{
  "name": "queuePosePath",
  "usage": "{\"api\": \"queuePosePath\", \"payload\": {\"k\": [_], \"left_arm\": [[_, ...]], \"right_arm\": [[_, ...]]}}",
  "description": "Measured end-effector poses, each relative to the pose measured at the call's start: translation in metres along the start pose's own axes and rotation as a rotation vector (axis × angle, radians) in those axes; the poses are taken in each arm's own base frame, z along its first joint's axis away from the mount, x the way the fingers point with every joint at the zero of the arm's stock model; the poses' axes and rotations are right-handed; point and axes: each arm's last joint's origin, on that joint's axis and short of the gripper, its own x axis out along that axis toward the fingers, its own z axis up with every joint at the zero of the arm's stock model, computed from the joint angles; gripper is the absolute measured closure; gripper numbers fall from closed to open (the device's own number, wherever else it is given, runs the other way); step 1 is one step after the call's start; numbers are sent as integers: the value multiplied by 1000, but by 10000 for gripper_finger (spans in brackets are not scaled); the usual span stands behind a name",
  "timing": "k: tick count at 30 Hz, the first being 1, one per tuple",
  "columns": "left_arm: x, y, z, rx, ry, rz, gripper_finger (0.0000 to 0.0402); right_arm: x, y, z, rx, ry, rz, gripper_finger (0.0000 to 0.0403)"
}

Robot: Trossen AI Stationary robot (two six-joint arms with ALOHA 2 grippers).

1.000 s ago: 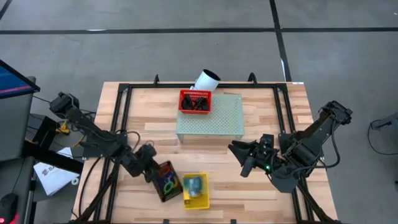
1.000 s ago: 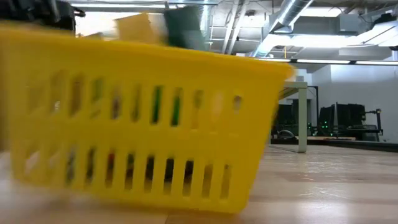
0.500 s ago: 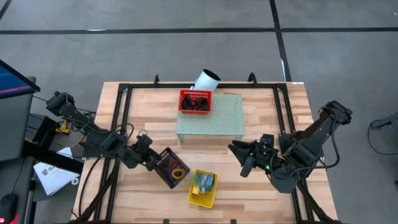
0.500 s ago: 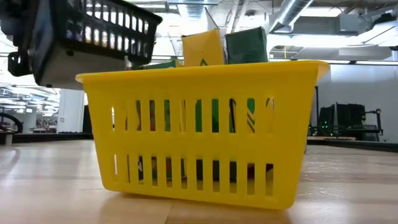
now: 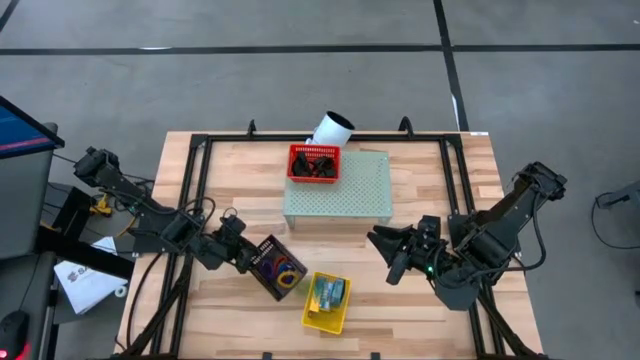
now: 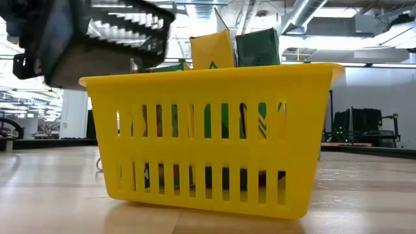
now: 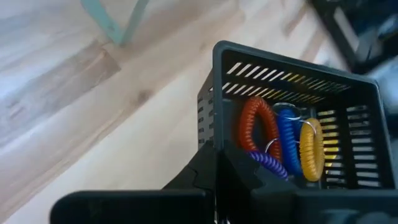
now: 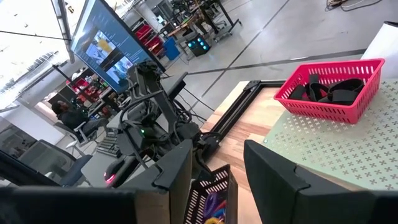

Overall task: Pick & Place Office Desk Supplies
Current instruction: Put the black bin on the shelf

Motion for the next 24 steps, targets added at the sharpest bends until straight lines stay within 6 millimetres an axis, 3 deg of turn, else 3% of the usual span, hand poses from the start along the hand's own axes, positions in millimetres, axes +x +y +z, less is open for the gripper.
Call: {"api": "queuePosePath", "payload": {"k": [11,16,24], "left_arm": [[-4,12,-15,398,344,10,400],[-6,20,-17,549,408,46,395],[-7,24,-17,611,433,74,310]], "right_arm": [[0,0,0,13,1,2,260],[0,2,1,32,1,9,260],[-1,4,1,52,5,19,260]]}}
